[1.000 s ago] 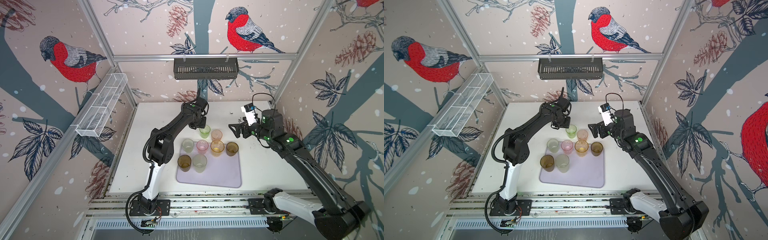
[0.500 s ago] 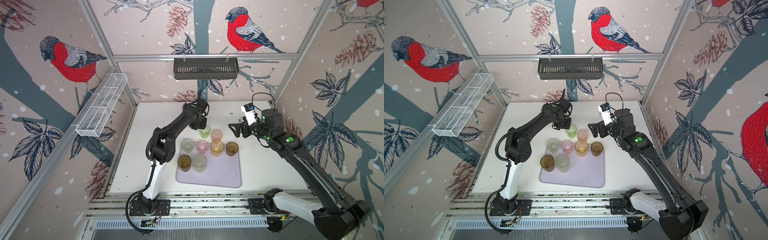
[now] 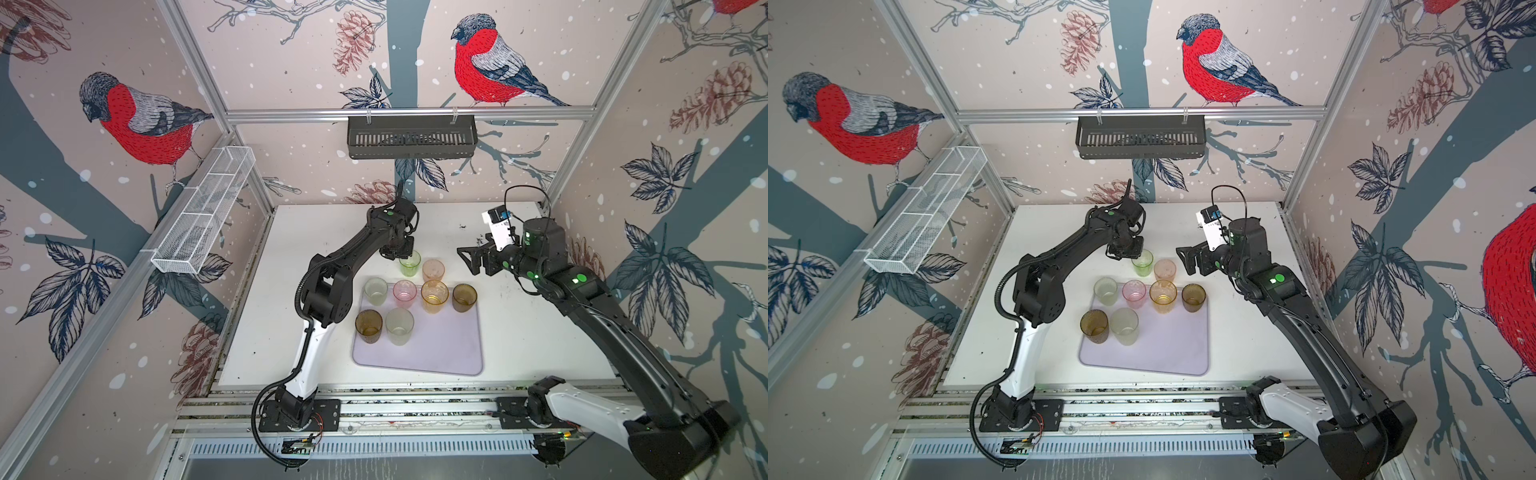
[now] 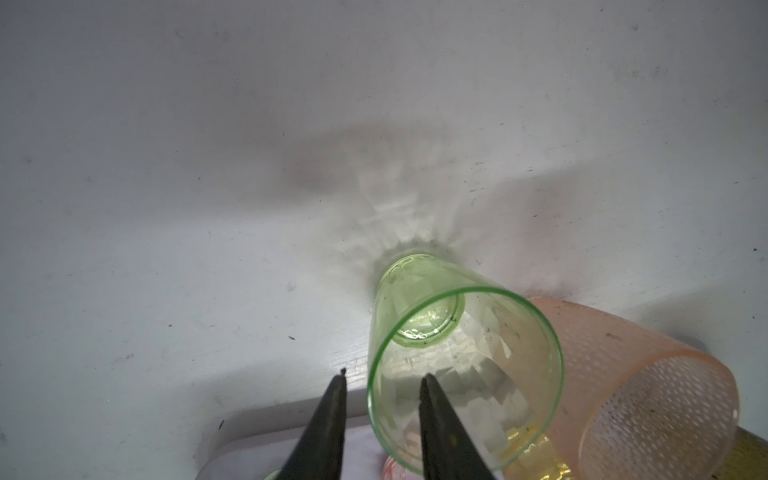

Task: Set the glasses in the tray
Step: 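Lower the open left gripper around the bright green cup's rim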

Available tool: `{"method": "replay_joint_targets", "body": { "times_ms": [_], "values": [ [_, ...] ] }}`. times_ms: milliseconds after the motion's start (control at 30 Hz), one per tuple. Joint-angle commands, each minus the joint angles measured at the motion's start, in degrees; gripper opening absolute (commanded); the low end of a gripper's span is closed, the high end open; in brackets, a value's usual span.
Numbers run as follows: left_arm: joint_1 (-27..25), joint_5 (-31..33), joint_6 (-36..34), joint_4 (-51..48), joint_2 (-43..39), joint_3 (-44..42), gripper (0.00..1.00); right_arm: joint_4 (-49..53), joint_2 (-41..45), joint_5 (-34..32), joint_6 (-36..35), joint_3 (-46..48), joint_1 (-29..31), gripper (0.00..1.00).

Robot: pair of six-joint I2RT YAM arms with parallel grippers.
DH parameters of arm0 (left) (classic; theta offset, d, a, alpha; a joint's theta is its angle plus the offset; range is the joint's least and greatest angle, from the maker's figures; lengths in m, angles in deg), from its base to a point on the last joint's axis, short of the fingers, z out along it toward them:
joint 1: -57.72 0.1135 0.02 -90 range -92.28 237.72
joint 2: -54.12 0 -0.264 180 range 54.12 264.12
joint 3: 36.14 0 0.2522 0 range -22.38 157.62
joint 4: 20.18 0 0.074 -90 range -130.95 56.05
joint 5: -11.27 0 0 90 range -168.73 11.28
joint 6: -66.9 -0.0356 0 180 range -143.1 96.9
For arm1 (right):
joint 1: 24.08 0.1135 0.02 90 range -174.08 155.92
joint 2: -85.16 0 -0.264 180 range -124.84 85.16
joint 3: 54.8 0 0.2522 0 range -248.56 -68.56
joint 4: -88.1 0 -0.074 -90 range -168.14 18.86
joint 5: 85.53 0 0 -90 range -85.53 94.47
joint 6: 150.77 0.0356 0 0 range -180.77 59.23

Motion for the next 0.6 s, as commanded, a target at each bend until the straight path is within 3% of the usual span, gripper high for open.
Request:
{"method": "replay_joint_targets", "body": {
  "times_ms": [0,567],
  "values": [
    [0.1,0.4,-0.6,-1.5,0.5,1.0,0.31,-1.3,0.2,-0.3,-0.7,0.0,-0.1,1.00],
    [0.1,0.5,-0.9,-1.8,1.6,1.4,0.26,-0.3,-1.9,-0.8,-1.2,-0.4,0.0,1.00]
  ]
}}
